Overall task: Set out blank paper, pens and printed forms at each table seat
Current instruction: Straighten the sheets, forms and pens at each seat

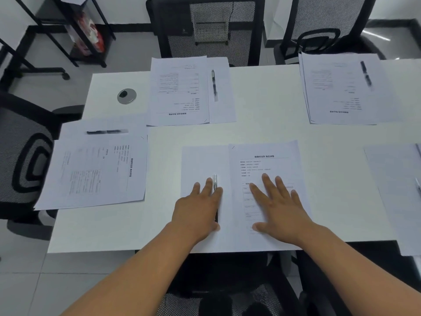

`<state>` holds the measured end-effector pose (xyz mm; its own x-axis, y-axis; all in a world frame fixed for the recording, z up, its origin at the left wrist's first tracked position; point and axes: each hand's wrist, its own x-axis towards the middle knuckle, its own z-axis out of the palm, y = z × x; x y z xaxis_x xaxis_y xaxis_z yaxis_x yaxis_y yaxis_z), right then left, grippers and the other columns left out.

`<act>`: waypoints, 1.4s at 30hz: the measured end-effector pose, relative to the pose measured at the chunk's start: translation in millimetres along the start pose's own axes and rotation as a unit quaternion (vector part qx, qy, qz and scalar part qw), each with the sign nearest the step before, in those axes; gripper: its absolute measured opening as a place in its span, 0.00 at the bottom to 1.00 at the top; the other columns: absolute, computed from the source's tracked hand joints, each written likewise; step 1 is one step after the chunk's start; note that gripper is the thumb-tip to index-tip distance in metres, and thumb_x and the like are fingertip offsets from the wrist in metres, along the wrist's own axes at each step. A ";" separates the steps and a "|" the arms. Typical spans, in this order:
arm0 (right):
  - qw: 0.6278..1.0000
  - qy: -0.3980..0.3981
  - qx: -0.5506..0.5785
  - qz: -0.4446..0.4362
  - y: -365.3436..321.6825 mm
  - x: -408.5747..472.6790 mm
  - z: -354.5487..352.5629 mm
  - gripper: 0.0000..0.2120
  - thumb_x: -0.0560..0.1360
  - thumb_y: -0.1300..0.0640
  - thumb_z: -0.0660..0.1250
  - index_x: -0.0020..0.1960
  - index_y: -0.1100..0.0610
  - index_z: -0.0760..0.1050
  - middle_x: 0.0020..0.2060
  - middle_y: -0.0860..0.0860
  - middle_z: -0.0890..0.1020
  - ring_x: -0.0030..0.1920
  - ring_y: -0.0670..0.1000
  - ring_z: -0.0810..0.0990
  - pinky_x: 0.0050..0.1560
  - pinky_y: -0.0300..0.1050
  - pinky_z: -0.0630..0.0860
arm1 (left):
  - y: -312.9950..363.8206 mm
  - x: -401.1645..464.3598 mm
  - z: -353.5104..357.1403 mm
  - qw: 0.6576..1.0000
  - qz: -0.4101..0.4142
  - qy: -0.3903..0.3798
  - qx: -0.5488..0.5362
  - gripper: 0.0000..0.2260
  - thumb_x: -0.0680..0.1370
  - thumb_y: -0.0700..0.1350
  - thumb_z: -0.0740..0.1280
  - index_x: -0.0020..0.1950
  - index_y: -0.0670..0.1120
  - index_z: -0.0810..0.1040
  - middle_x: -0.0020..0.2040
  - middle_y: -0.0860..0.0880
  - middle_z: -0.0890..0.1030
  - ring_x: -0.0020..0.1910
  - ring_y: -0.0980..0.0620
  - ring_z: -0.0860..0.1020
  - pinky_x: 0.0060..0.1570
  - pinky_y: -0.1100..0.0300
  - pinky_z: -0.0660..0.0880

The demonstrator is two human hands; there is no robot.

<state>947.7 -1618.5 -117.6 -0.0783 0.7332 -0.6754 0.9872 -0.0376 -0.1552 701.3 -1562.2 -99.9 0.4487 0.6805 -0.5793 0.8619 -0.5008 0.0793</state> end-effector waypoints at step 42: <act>0.998 0.049 -0.027 -0.007 -47.4 -61.1 -14.4 0.51 0.80 0.27 0.58 0.87 0.44 0.29 0.83 0.50 0.24 0.82 0.59 0.21 0.84 0.64 0.32 | -11.7 -70.1 -12.0 0.997 -0.040 0.036 -0.051 0.45 0.80 0.63 0.72 0.88 0.57 0.48 0.90 0.47 0.37 0.89 0.39 0.41 0.85 0.35 0.54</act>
<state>907.7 -1651.7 -58.7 -0.0805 0.7970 -0.5986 0.9924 0.0078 -0.1230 662.7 -1597.6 -50.5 0.3909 0.7541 -0.5278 0.9131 -0.3898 0.1194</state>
